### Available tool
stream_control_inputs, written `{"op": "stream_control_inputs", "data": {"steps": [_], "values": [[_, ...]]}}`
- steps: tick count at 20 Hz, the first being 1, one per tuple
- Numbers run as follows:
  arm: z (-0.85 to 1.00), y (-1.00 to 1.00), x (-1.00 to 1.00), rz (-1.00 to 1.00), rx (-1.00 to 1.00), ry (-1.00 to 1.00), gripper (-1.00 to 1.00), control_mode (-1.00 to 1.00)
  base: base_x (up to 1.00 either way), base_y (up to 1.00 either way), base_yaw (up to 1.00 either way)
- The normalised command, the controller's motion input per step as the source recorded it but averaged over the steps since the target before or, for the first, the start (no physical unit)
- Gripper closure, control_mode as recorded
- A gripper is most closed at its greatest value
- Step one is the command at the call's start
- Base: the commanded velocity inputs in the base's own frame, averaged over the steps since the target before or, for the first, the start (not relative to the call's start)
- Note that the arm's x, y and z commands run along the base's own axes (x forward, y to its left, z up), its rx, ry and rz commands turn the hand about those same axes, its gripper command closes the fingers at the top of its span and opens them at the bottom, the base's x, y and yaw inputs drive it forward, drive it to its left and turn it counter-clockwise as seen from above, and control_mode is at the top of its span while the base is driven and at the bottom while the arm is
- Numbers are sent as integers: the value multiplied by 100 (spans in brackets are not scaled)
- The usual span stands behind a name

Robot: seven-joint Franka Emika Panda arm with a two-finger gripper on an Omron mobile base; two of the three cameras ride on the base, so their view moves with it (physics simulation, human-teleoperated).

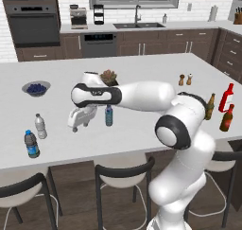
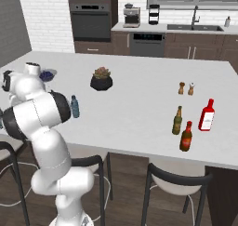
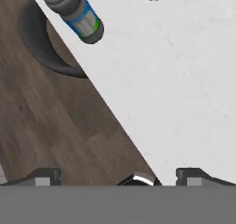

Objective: Move the plastic bottles in the middle to the plastics group, and the glass bottles in the middle to the glass group.

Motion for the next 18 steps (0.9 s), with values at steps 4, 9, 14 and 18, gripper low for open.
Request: {"op": "stream_control_inputs", "data": {"steps": [4, 9, 14, 18], "values": [[0, -98, 10, -28, 0, 0, -100, -100, 0, 0, 0], [0, -79, 12, -31, 0, -1, -100, -100, 0, 0, 0], [1, -53, 46, -33, 0, -1, -100, -100, 0, 0, 0], [4, -49, 54, -32, 0, 0, -100, -100, 0, 0, 0]]}}
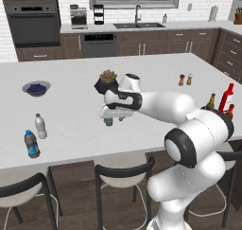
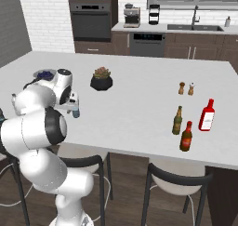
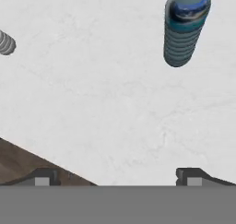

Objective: Move the plastic bottles in the middle to the plastics group, and the glass bottles in the middle to the glass group.

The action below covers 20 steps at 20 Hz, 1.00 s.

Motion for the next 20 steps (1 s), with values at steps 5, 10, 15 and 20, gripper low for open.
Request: {"op": "stream_control_inputs", "data": {"steps": [5, 10, 15, 20], "values": [[1, -23, 63, -26, -3, -1, -100, -100, 0, 0, 0], [0, -10, 54, -25, -8, -2, -100, -100, 0, 0, 0], [0, 0, 49, -16, -3, -3, -100, -100, 0, 0, 0], [0, 0, 40, -5, -3, -5, -100, -100, 0, 0, 0]]}}
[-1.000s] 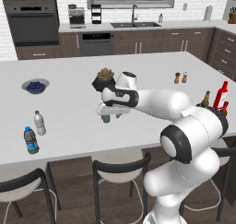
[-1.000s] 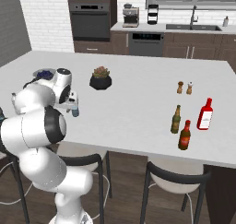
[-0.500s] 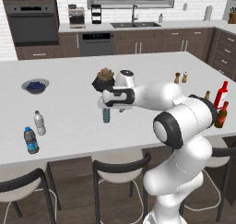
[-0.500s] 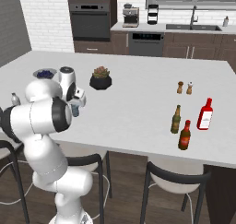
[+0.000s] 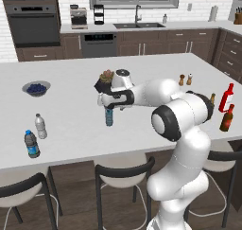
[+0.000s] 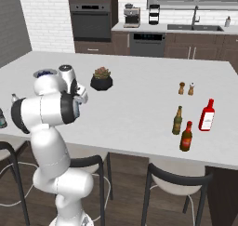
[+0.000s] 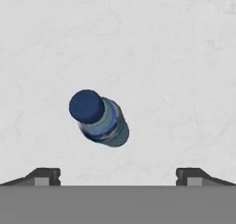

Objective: Move the plastic bottles in the middle to the plastics group, and the glass bottles in the middle to the glass group.

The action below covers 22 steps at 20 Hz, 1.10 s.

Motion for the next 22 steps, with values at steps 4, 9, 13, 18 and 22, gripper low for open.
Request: {"op": "stream_control_inputs", "data": {"steps": [4, 9, 13, 18, 22], "values": [[0, 1, 17, 4, 0, -5, -100, -100, 0, 0, 0], [0, 0, 0, 6, 0, 0, -100, -100, 0, 0, 0], [-2, 0, 11, 4, 0, 0, -100, -100, 0, 0, 0], [-16, 1, 22, 2, 0, 0, -100, -100, 0, 0, 0], [-3, 11, 13, 0, 0, 4, -100, -100, 0, 0, 0]]}}
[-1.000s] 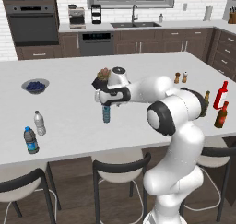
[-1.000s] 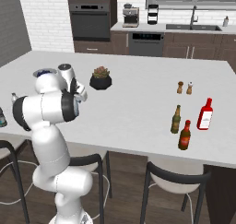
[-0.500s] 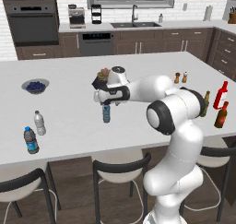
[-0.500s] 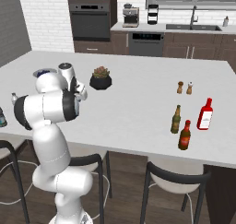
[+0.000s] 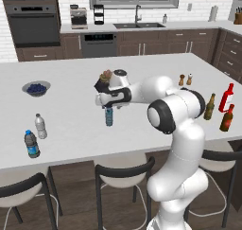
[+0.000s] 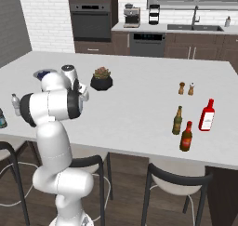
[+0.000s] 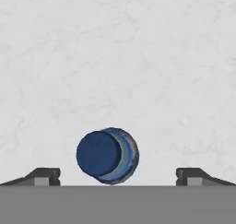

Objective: Move the plastic bottles in the middle to the plastics group, and the glass bottles in the middle to the glass group.

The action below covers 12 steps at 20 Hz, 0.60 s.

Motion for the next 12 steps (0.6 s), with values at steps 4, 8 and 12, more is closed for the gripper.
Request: {"op": "stream_control_inputs", "data": {"steps": [4, 8, 12], "values": [[-2, 11, 1, 0, -1, 4, -100, -100, 0, 0, 0], [-14, 2, 6, 0, -2, 1, -100, -100, 0, 0, 0], [-18, 9, 2, 0, -4, 0, -100, -100, 0, 0, 0]]}}
